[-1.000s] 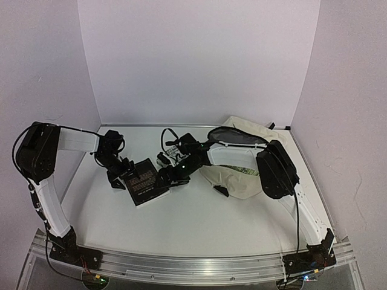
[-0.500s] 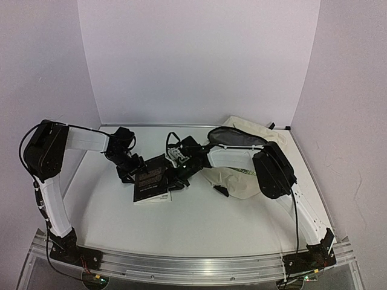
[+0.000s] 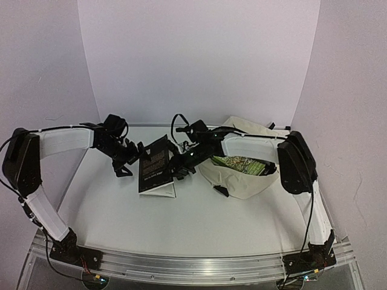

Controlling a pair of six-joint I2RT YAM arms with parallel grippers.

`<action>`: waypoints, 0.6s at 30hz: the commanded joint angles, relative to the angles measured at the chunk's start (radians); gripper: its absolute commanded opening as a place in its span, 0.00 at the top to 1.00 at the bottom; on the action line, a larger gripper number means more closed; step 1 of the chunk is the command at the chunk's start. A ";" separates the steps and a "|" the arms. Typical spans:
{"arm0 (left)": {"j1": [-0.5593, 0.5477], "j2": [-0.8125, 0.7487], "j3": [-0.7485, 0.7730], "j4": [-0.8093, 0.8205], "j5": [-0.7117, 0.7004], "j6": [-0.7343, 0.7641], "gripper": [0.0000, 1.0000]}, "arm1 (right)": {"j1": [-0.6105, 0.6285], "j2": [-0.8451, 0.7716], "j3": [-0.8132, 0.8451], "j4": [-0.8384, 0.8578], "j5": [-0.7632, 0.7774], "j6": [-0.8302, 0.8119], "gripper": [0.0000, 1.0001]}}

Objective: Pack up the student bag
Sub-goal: Pick up the book from the center of the board.

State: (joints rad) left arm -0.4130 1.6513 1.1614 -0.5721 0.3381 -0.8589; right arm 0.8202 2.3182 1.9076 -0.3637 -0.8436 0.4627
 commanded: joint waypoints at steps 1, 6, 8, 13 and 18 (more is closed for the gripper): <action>0.066 -0.190 0.014 0.120 0.170 0.032 0.00 | -0.024 -0.233 -0.007 0.091 -0.023 -0.105 1.00; 0.071 -0.213 0.062 0.195 0.322 0.040 0.00 | -0.044 -0.350 -0.023 0.090 -0.082 -0.124 1.00; 0.062 -0.209 0.078 0.248 0.364 0.020 0.00 | -0.044 -0.385 -0.034 0.089 -0.106 -0.134 1.00; 0.043 -0.217 0.121 0.383 0.441 -0.015 0.06 | -0.045 -0.421 -0.041 0.080 -0.147 -0.131 1.00; 0.028 -0.213 0.109 0.531 0.502 -0.096 0.21 | -0.046 -0.431 -0.053 0.074 -0.161 -0.133 1.00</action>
State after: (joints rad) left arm -0.3718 1.4394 1.2308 -0.2031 0.7543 -0.8938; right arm 0.7691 1.9488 1.8555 -0.3599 -0.9447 0.3649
